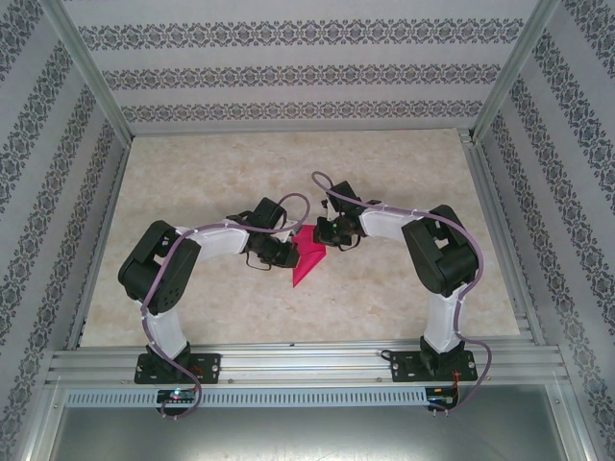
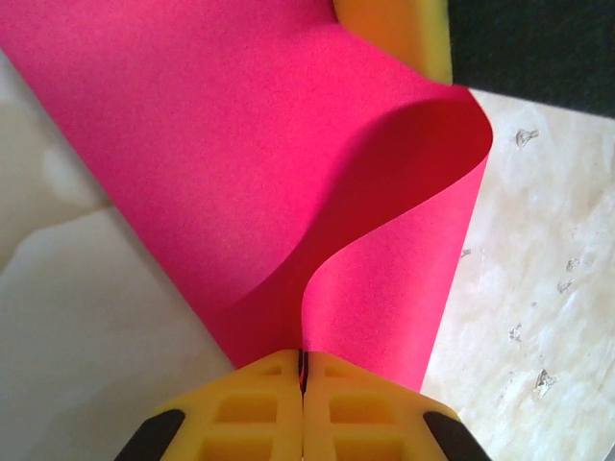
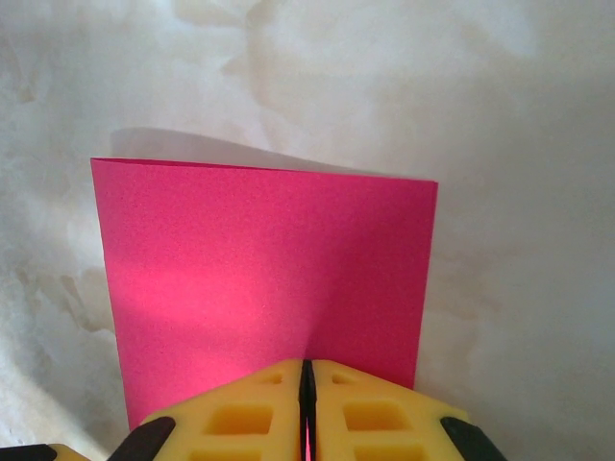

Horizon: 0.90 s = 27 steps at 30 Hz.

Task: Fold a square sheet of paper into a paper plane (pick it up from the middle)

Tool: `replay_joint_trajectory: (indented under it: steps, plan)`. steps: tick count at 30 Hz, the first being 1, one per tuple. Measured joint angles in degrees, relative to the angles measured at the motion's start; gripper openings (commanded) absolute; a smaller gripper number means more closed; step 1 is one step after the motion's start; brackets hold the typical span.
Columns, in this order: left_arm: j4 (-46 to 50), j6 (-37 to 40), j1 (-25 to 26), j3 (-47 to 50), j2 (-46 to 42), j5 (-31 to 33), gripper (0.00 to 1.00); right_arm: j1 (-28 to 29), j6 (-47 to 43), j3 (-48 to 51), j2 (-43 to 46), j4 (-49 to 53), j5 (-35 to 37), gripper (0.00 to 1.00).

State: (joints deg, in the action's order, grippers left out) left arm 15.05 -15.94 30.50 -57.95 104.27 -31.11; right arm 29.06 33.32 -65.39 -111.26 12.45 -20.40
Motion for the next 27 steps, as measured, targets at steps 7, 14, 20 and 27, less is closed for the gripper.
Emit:
replay_joint_trajectory:
  steps: [7, 14, 20, 27]
  plan:
    - [0.00, -0.02, 0.00, 0.00, 0.00, 0.83, 0.09, 0.09, 0.81, 0.04, 0.00, -0.07, 0.04, 0.12]
    - [-0.02, -0.02, 0.00, 0.00, -0.02, 1.40, 0.10, 0.09, 0.98, 0.20, 0.02, -0.28, 0.04, 0.12]
    - [0.00, -0.02, 0.00, 0.00, 0.00, 1.40, 0.10, 0.09, 0.98, 0.31, 0.11, -0.44, 0.07, 0.12]
    - [-0.02, -0.61, 0.00, 0.00, 0.00, 1.46, 0.10, 0.09, 1.01, 0.31, 0.11, -0.44, 0.07, 0.13]
